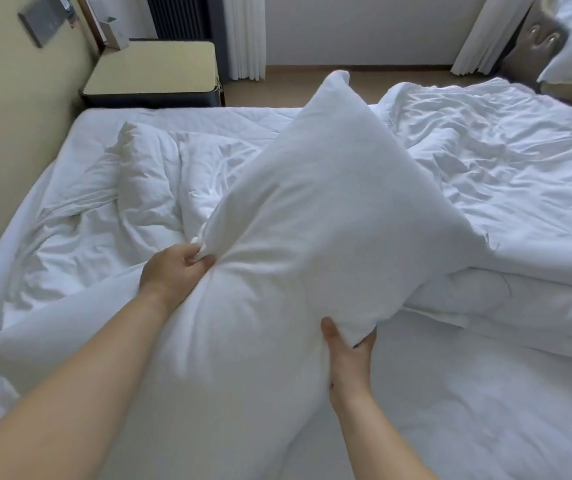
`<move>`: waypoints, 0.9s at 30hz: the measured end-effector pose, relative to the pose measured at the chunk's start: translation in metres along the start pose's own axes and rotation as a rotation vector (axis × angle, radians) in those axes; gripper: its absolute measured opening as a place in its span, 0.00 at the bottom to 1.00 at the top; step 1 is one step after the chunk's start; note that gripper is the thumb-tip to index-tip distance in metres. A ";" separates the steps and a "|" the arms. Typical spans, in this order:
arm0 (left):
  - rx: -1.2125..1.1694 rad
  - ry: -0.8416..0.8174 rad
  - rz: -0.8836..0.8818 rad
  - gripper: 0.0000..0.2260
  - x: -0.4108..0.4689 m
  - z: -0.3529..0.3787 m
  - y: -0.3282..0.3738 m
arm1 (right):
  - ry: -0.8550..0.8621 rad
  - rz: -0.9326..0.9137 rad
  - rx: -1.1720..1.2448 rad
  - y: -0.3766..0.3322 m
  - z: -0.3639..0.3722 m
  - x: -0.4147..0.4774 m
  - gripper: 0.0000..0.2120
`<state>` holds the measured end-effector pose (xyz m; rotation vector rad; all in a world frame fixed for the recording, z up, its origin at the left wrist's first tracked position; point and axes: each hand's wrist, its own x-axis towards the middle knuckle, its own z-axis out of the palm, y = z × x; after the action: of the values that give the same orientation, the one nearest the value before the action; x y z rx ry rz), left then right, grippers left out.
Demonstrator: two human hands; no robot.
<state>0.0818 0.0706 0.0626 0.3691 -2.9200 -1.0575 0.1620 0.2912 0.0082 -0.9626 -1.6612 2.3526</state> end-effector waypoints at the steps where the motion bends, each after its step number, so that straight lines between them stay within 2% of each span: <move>1: 0.032 0.072 0.017 0.16 -0.007 -0.001 0.003 | 0.022 -0.026 -0.018 -0.001 -0.002 -0.002 0.31; 4: 0.040 0.277 0.044 0.22 -0.027 -0.007 0.009 | 0.085 -0.081 -0.103 -0.005 -0.006 -0.005 0.28; 7: 0.011 0.423 0.048 0.23 -0.052 -0.017 0.020 | 0.138 -0.107 -0.201 -0.013 -0.012 -0.007 0.25; 10: 0.010 0.511 0.084 0.23 -0.081 -0.032 0.034 | 0.117 -0.116 -0.260 -0.023 -0.018 -0.016 0.24; 14: -0.021 0.640 0.126 0.28 -0.131 -0.051 0.057 | 0.035 -0.238 -0.301 -0.058 -0.030 -0.027 0.26; 17: -0.068 0.708 0.041 0.19 -0.176 -0.053 0.077 | -0.107 -0.342 -0.335 -0.104 -0.045 -0.024 0.26; 20: -0.075 0.799 -0.088 0.12 -0.228 -0.038 0.091 | -0.275 -0.507 -0.399 -0.141 -0.060 -0.017 0.15; 22: -0.084 0.875 -0.208 0.16 -0.270 -0.023 0.101 | -0.399 -0.577 -0.458 -0.153 -0.069 -0.021 0.08; 24: -0.093 0.945 -0.324 0.20 -0.310 -0.012 0.109 | -0.509 -0.618 -0.512 -0.154 -0.077 -0.033 0.08; 27: -0.069 1.050 -0.432 0.20 -0.375 -0.001 0.117 | -0.719 -0.610 -0.541 -0.146 -0.089 -0.059 0.04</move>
<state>0.4214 0.2414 0.1625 1.1571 -1.8878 -0.6514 0.2190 0.3963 0.1437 0.4352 -2.4383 1.9290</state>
